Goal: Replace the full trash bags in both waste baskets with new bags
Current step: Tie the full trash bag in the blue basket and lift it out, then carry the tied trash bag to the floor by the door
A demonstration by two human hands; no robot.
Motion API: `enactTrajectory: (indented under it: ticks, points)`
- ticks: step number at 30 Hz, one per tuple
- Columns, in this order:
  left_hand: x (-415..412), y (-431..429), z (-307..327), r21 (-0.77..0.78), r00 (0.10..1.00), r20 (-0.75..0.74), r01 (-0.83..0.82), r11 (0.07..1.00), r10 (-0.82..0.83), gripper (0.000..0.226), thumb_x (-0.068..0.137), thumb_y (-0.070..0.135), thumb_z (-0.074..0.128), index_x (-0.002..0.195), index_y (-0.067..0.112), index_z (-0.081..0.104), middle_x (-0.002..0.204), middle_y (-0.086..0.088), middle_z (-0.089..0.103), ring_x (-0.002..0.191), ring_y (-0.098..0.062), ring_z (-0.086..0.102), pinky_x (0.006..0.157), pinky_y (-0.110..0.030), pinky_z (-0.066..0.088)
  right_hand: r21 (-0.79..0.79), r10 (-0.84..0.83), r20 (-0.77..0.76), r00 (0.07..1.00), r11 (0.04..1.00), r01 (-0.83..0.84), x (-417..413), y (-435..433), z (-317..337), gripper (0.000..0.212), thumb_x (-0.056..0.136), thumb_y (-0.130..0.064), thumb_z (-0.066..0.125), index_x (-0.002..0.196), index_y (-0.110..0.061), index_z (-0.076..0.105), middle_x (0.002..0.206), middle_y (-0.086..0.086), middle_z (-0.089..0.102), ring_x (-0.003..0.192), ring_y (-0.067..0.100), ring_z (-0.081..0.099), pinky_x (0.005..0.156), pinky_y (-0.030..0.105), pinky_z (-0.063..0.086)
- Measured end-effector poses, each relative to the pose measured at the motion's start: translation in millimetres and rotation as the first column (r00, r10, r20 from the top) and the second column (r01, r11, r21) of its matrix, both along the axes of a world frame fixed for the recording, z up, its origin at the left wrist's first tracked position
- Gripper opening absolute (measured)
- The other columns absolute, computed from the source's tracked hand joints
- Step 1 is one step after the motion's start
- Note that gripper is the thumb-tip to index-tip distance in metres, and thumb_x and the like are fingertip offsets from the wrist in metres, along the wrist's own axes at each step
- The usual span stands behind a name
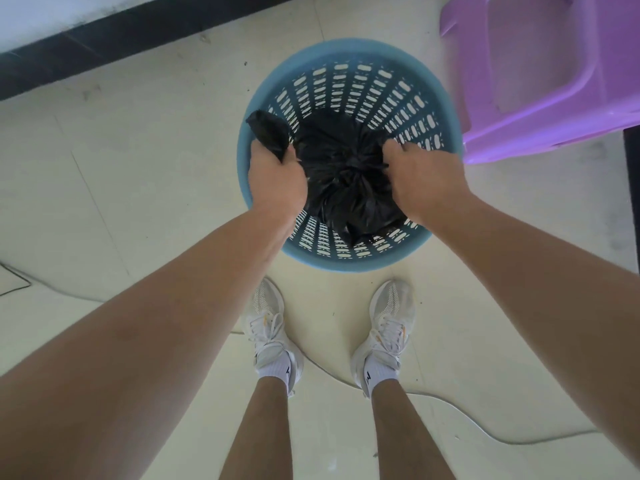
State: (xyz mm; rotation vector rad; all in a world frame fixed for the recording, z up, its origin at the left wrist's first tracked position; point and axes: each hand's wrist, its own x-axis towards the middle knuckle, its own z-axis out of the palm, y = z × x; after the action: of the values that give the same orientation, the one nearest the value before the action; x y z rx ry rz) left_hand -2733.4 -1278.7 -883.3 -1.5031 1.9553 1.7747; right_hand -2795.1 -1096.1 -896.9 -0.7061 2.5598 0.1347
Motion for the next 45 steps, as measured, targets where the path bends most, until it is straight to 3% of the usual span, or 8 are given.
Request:
enactTrajectory:
  ticks: [3, 7, 13, 19, 29, 36, 40, 45]
  points:
    - [4, -2, -2, -0.036, 0.999, 0.013, 0.048, 0.998, -0.048, 0.021, 0.092, 0.029, 0.051, 0.109, 0.018, 0.056, 0.088, 0.006, 0.061, 0.096, -0.028, 0.067, 0.089, -0.049, 0.055, -0.034, -0.088, 0.046, 0.995, 0.995, 0.089, -8, -3, -2, 0.022, 0.105, -0.031, 0.037, 0.119, -0.016, 0.045, 0.107, 0.016, 0.066, 0.096, 0.040, 0.065, 0.068, 0.038, 0.039]
    - [6, -11, 2, -0.033, 0.999, 0.010, 0.051, 0.998, -0.051, 0.008, 0.096, 0.027, 0.056, 0.088, 0.024, 0.056, 0.079, 0.005, 0.061, 0.076, -0.024, 0.064, 0.082, -0.050, 0.058, -0.174, -0.183, 0.124, 0.975, 0.964, 0.203, -1, 0, 12, 0.022, 0.105, -0.032, 0.038, 0.116, -0.013, 0.044, 0.107, 0.019, 0.065, 0.097, 0.041, 0.062, 0.074, 0.043, 0.043]
    - [8, -14, 63, -0.055, 0.996, 0.026, 0.090, 0.994, -0.089, 0.021, 0.093, 0.035, 0.058, 0.099, 0.016, 0.064, 0.093, -0.004, 0.072, 0.086, -0.028, 0.070, 0.083, -0.049, 0.058, -0.434, -0.334, 0.217, 0.918, 0.809, 0.396, 13, -3, 81, 0.022, 0.103, -0.027, 0.045, 0.116, -0.010, 0.050, 0.109, 0.009, 0.063, 0.102, 0.033, 0.058, 0.077, 0.035, 0.037]
    - [14, -8, 206, 0.091, 0.995, 0.023, 0.092, 0.992, -0.094, 0.017, 0.098, 0.023, 0.056, 0.109, 0.011, 0.058, 0.086, 0.004, 0.065, 0.069, -0.008, 0.063, 0.054, -0.019, 0.053, -0.597, -0.386, 0.239, 0.891, 0.665, 0.448, 23, -8, 231, 0.021, 0.102, -0.022, 0.045, 0.116, -0.007, 0.050, 0.094, -0.002, 0.054, 0.091, 0.033, 0.059, 0.078, 0.039, 0.042]
    - [43, -34, 500, -0.021, 0.928, -0.168, 0.334, 0.942, -0.333, 0.040, 0.086, -0.005, 0.051, 0.115, 0.022, 0.059, 0.101, 0.007, 0.068, 0.100, -0.014, 0.063, 0.089, -0.033, 0.053, -0.825, -0.214, 0.309, 0.927, 0.425, 0.373, 32, -43, 530, 0.016, 0.100, -0.030, 0.045, 0.108, -0.017, 0.049, 0.080, -0.012, 0.053, 0.079, 0.013, 0.055, 0.079, 0.050, 0.049]
    - [157, -122, 648, -0.207, 0.928, -0.328, -0.251, 0.945, 0.175, 0.015, 0.086, 0.023, 0.062, 0.093, 0.013, 0.069, 0.090, -0.010, 0.074, 0.089, -0.033, 0.070, 0.086, -0.051, 0.057, -0.898, 0.142, 0.207, 0.968, 0.420, 0.131, 92, -169, 672, 0.007, 0.103, -0.027, 0.045, 0.105, -0.021, 0.043, 0.074, -0.006, 0.056, 0.068, 0.001, 0.053, 0.067, 0.029, 0.042]
    - [260, -191, 734, -0.253, 0.821, -0.434, -0.506, 0.824, 0.371, 0.015, 0.091, 0.027, 0.060, 0.097, 0.015, 0.067, 0.087, -0.005, 0.073, 0.072, -0.024, 0.067, 0.063, -0.037, 0.059, -0.921, 0.356, 0.121, 0.927, 0.389, -0.030, 168, -263, 752, 0.011, 0.104, -0.030, 0.044, 0.110, -0.020, 0.046, 0.084, 0.002, 0.062, 0.078, 0.009, 0.059, 0.071, 0.027, 0.047]
    - [429, -272, 804, -0.228, 0.625, -0.651, -0.702, 0.675, 0.431, 0.018, 0.094, 0.022, 0.060, 0.107, 0.015, 0.070, 0.101, -0.003, 0.076, 0.099, -0.029, 0.071, 0.092, -0.052, 0.055, -0.968, 0.505, 0.092, 0.858, 0.247, -0.042, 307, -390, 823, 0.011, 0.104, -0.031, 0.045, 0.112, -0.024, 0.048, 0.095, -0.016, 0.058, 0.091, 0.002, 0.058, 0.080, 0.023, 0.049]
